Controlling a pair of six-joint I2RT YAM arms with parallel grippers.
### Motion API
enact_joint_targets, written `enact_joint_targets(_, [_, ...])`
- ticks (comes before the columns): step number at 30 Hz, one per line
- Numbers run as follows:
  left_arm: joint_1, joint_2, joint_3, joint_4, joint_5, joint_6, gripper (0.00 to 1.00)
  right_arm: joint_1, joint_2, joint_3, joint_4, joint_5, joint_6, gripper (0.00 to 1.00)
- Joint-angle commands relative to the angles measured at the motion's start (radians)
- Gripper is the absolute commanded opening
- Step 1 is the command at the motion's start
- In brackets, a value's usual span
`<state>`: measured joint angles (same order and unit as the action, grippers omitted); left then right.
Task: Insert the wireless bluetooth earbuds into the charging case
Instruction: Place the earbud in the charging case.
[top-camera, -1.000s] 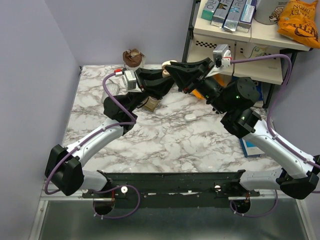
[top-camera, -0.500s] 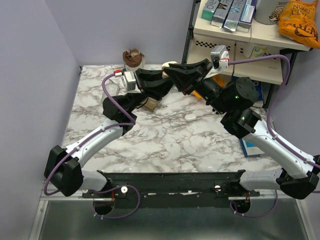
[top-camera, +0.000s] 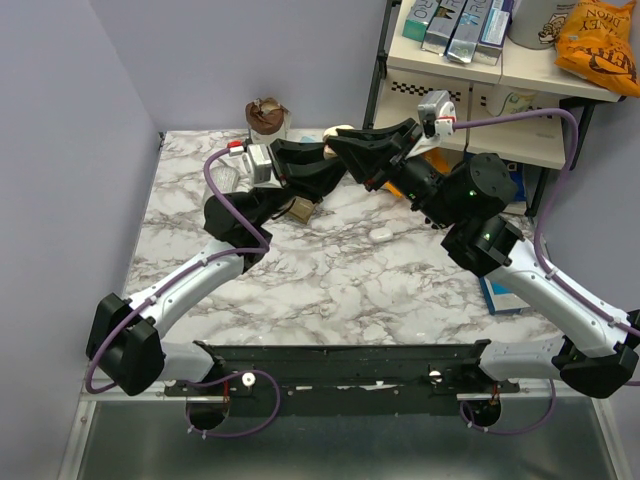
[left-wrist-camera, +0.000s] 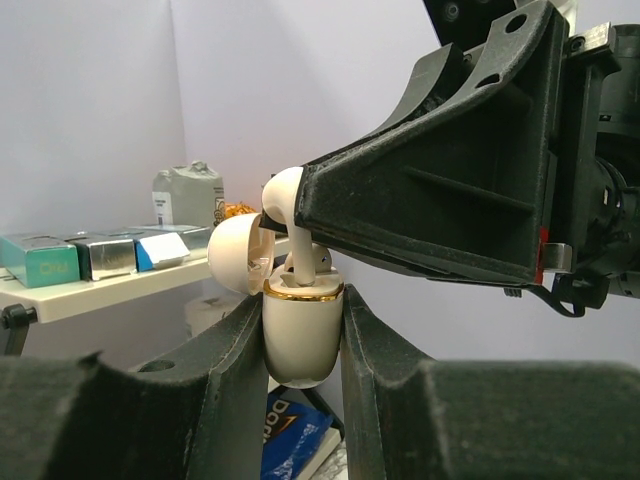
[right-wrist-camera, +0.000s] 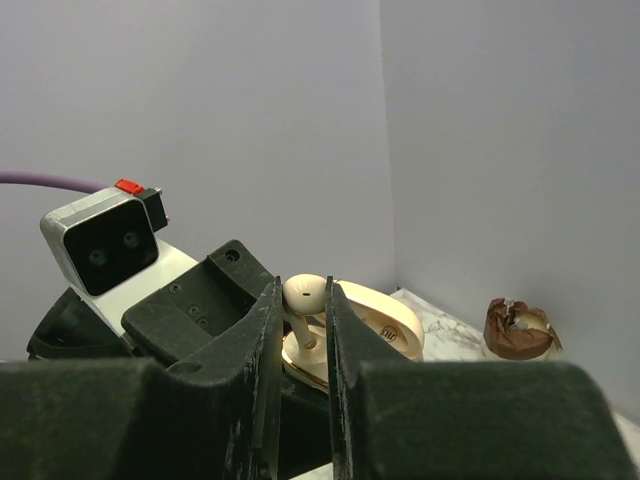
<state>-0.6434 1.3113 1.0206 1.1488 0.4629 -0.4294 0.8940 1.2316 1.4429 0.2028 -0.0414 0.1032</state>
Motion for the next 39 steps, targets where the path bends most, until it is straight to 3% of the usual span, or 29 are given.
enact_joint_targets(1, [-0.004,-0.040,-0.007,0.049,0.019,0.020,0.00,-0.001,0.012,0.019,-0.065,0.038,-0.025,0.07])
enact_joint_targets(20, [-0.004,-0.040,-0.007,0.045,0.006,0.023,0.00,-0.001,0.009,0.013,-0.103,0.112,-0.045,0.37])
enact_joint_targets(39, [-0.004,-0.043,-0.024,0.034,-0.017,0.041,0.00,-0.001,-0.007,0.040,-0.157,0.103,-0.045,0.45])
